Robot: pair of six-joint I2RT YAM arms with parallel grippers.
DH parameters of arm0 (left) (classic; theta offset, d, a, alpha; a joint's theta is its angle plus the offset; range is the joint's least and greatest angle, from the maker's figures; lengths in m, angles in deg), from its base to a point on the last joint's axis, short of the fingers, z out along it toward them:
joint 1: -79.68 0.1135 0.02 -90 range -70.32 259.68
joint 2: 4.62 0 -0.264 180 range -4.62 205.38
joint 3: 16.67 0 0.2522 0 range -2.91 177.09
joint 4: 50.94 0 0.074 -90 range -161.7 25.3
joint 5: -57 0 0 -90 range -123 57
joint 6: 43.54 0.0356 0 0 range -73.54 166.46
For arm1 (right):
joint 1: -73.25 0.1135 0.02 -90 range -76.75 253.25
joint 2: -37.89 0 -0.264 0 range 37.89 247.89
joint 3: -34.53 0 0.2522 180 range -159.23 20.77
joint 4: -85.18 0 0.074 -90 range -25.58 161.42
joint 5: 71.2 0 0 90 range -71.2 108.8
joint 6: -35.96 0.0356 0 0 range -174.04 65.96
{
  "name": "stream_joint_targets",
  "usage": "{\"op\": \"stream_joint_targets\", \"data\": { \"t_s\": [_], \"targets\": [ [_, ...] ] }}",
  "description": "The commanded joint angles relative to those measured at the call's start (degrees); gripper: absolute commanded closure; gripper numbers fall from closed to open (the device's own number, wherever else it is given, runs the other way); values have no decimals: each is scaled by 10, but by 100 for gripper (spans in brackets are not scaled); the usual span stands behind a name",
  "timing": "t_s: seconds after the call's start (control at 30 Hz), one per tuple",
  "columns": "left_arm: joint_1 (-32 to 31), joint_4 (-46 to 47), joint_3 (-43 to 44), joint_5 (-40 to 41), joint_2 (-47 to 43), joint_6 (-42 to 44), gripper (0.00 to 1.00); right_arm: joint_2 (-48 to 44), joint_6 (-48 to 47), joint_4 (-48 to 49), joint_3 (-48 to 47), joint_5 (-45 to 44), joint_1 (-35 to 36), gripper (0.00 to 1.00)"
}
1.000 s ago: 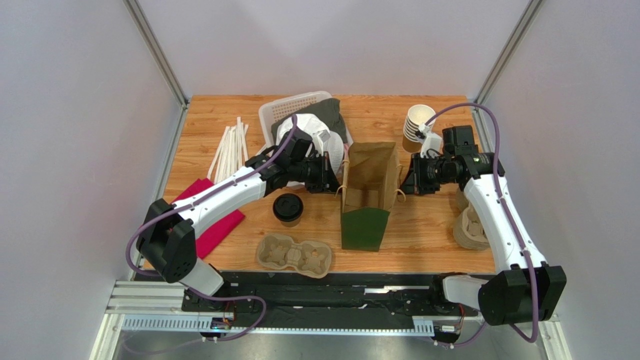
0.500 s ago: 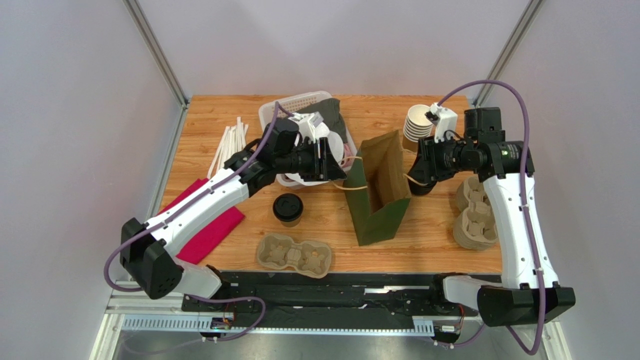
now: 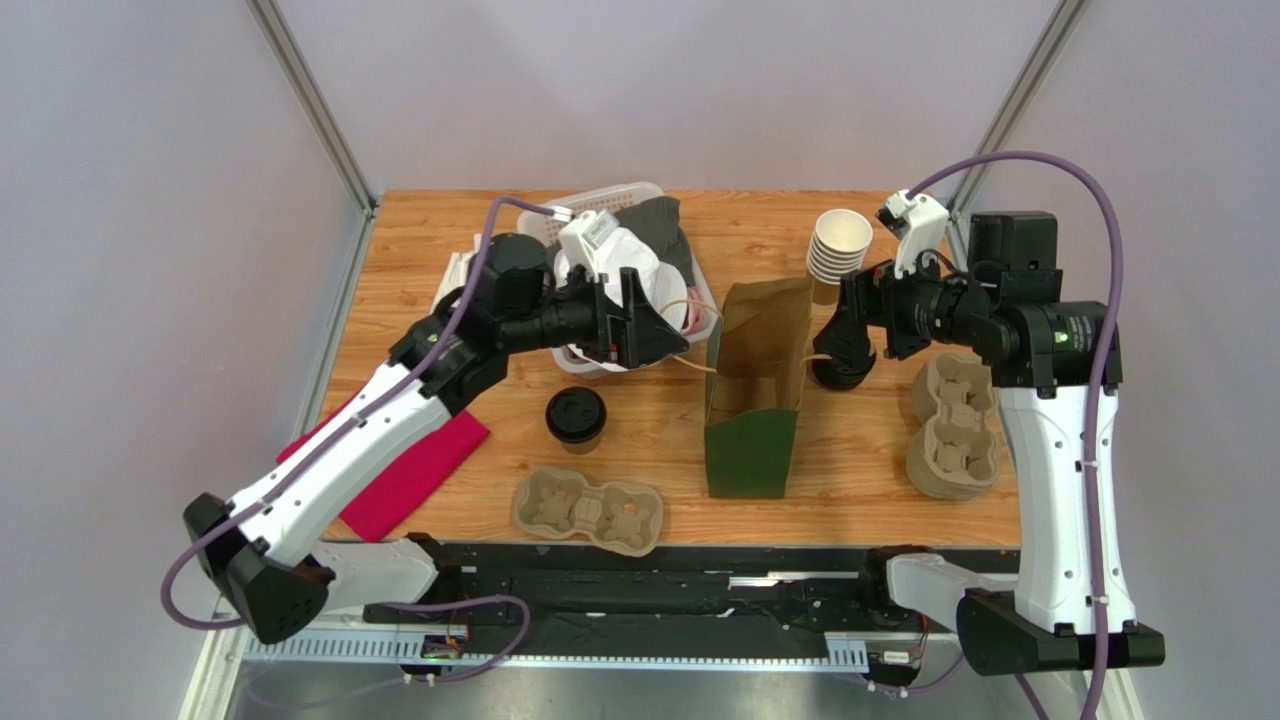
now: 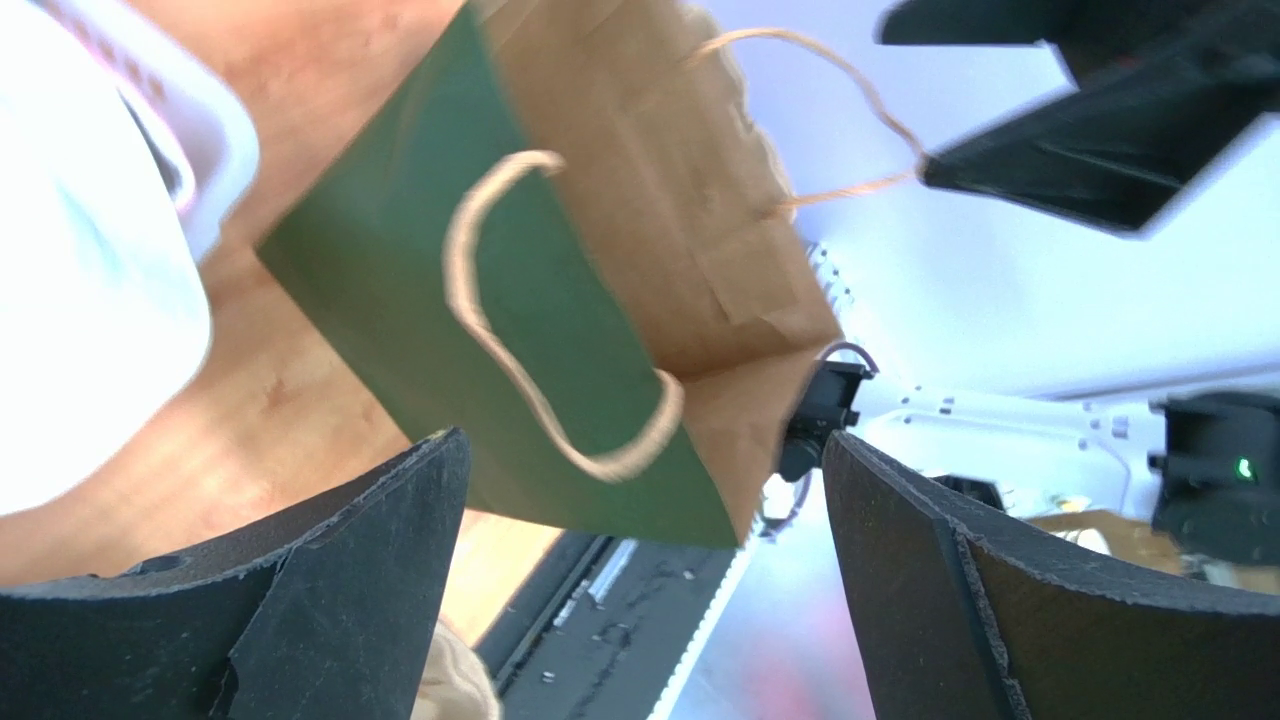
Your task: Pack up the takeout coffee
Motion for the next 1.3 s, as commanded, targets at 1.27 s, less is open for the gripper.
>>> {"op": "stream_joint_targets", "data": {
  "t_s": [1.27],
  "targets": [
    [259, -286, -335, 50, -31, 22, 28, 21, -5, -14, -73, -28, -5, 2]
  ]
}}
